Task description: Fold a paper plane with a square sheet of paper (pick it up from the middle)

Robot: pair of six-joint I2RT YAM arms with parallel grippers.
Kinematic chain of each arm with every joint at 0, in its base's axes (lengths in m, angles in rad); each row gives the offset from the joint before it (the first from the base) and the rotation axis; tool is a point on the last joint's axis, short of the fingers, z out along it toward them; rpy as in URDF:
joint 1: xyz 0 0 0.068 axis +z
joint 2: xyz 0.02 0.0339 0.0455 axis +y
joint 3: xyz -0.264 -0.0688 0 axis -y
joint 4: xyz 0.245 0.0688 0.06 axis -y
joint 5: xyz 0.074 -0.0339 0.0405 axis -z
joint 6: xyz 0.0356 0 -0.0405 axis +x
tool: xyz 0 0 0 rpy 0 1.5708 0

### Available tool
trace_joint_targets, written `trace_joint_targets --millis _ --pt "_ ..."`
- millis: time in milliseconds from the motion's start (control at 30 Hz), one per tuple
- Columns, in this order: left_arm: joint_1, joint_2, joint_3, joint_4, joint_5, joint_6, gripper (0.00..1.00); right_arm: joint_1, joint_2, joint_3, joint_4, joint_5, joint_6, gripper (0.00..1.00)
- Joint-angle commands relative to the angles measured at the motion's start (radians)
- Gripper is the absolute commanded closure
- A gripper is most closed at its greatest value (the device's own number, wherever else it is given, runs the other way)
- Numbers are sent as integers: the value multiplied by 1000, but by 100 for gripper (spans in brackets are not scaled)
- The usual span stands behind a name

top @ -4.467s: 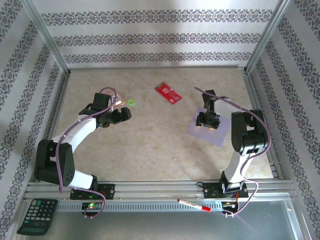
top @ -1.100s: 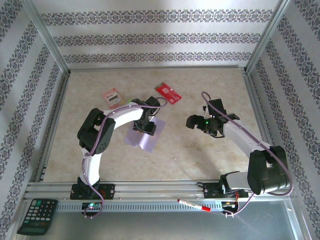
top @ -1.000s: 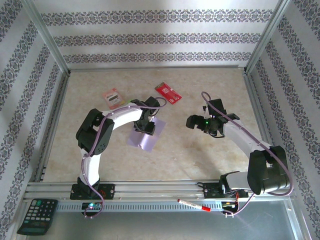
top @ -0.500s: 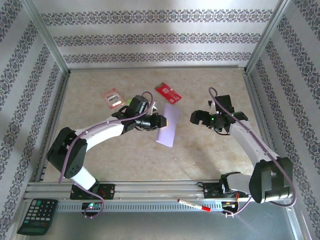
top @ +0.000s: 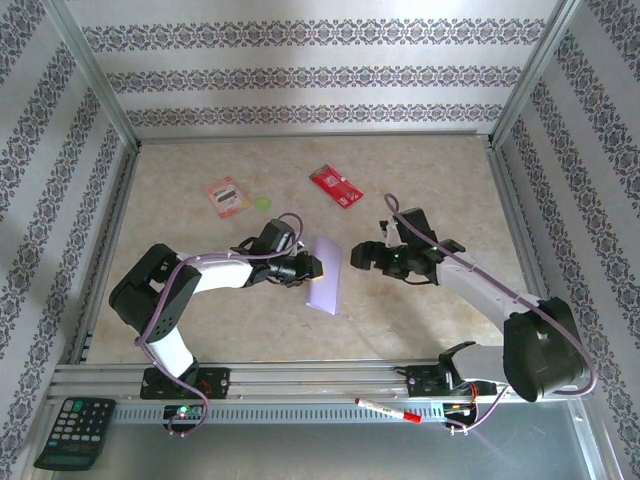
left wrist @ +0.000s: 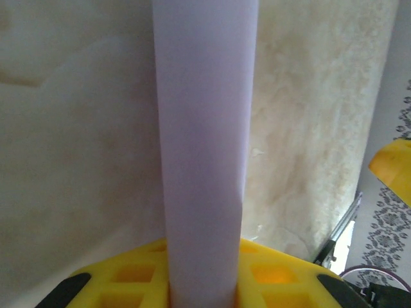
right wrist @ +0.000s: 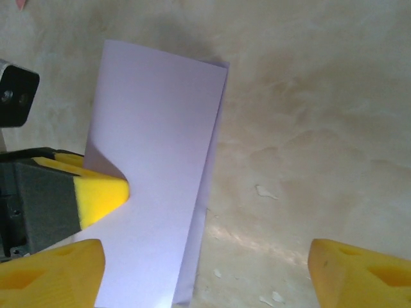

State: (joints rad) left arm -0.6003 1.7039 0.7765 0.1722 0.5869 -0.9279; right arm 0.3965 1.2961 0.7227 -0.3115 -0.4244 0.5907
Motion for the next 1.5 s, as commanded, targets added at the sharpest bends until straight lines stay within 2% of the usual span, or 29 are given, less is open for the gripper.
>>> trace_joint_targets --millis 0,200,400,867,1200,1300,1467 --pt "4 5 -16 24 -57 40 76 51 35 -22 142 18 98 23" --pt "4 11 -34 -6 -107 58 71 116 136 -19 257 35 153 35" --pt "3 32 -42 6 -130 43 66 146 242 32 311 25 166 41" --pt "2 28 -46 -65 -164 63 60 150 457 155 348 -1 166 56" --pt "4 -16 -21 -191 -225 137 48 150 509 183 362 -22 161 62" --pt "4 -14 -5 -226 -239 155 48 150 518 186 366 -29 162 63" --pt "4 1 4 -234 -245 155 56 150 524 191 368 -34 162 64"
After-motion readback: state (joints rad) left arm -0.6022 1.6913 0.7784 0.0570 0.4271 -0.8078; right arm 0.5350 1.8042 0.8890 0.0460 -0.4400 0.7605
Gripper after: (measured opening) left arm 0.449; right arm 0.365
